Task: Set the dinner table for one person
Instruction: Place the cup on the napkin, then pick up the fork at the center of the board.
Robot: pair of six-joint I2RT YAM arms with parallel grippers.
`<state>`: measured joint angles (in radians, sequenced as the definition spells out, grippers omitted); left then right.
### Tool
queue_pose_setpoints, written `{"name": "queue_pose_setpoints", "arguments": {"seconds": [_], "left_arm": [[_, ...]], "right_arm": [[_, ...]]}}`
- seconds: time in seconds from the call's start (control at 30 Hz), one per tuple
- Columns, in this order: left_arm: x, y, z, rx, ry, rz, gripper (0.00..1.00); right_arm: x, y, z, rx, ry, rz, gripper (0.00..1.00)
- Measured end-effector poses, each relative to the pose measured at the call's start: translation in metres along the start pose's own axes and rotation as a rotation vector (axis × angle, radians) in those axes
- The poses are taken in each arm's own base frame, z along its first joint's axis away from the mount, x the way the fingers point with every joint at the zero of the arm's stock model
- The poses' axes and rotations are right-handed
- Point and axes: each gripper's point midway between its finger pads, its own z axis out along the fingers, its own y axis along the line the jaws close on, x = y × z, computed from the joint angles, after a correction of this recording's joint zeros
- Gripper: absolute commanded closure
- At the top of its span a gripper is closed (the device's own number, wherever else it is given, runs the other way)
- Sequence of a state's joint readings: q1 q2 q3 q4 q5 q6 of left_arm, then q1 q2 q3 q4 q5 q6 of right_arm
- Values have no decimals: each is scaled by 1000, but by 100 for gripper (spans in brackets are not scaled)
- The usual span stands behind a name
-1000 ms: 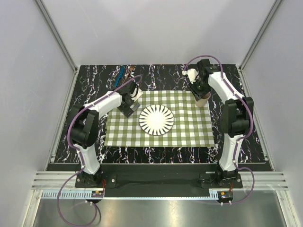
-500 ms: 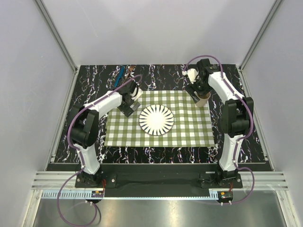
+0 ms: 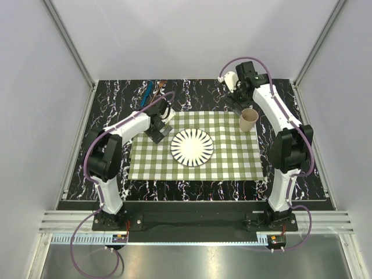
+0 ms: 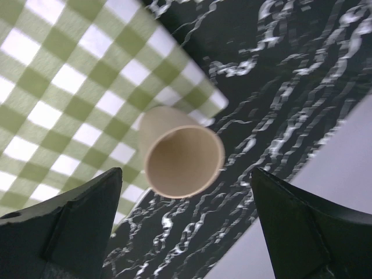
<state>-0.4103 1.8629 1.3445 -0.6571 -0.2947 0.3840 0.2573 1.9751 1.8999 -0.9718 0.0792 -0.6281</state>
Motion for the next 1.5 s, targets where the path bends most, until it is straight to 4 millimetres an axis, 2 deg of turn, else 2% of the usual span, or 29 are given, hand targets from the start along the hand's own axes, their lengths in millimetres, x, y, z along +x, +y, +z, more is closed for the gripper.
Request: {"name": "queue_pose_setpoints", "arguments": {"seconds": [0.1, 0.23, 0.33, 0.47, 0.57, 0.63, 0.7, 0.8, 0.93, 1.13, 1.23, 1.33, 1.5], "left_arm": [[0, 3, 1, -15, 5, -1, 1], [1, 13, 0, -57, 11, -17, 1], [-2, 32, -2, -97, 4, -89, 1], [-19, 82, -8, -115, -54, -274, 1], [-34, 125, -18, -134, -118, -392, 1], [-46, 153, -25, -159, -164, -435, 1], [-60, 165, -28, -166, -201, -439, 2], [-78, 162, -20, -134, -229, -409, 8], [-93, 143, 9, -56, -222, -369, 9], [-93, 112, 55, 57, -164, -352, 14], [-95, 108, 68, 72, -152, -352, 14], [-100, 108, 75, 78, -161, -354, 14], [-115, 110, 74, 101, -212, -360, 16]], "right_arm": [[-13, -20, -15, 95, -19, -12, 0], [-24, -56, -37, 271, -33, -10, 0], [-30, -78, -54, 376, -47, 0, 0], [-35, -93, -77, 460, -86, 46, 0], [-33, -93, -90, 477, -113, 93, 0], [-29, -89, -93, 477, -121, 118, 6], [-26, -87, -94, 473, -120, 135, 9], [-25, -87, -95, 477, -116, 141, 9], [-36, -101, -113, 525, -136, 142, 9], [-67, -133, -182, 642, -277, 178, 9], [-69, -140, -208, 681, -310, 199, 9], [-64, -139, -209, 685, -288, 204, 9], [-60, -128, -193, 651, -229, 185, 9]]}}
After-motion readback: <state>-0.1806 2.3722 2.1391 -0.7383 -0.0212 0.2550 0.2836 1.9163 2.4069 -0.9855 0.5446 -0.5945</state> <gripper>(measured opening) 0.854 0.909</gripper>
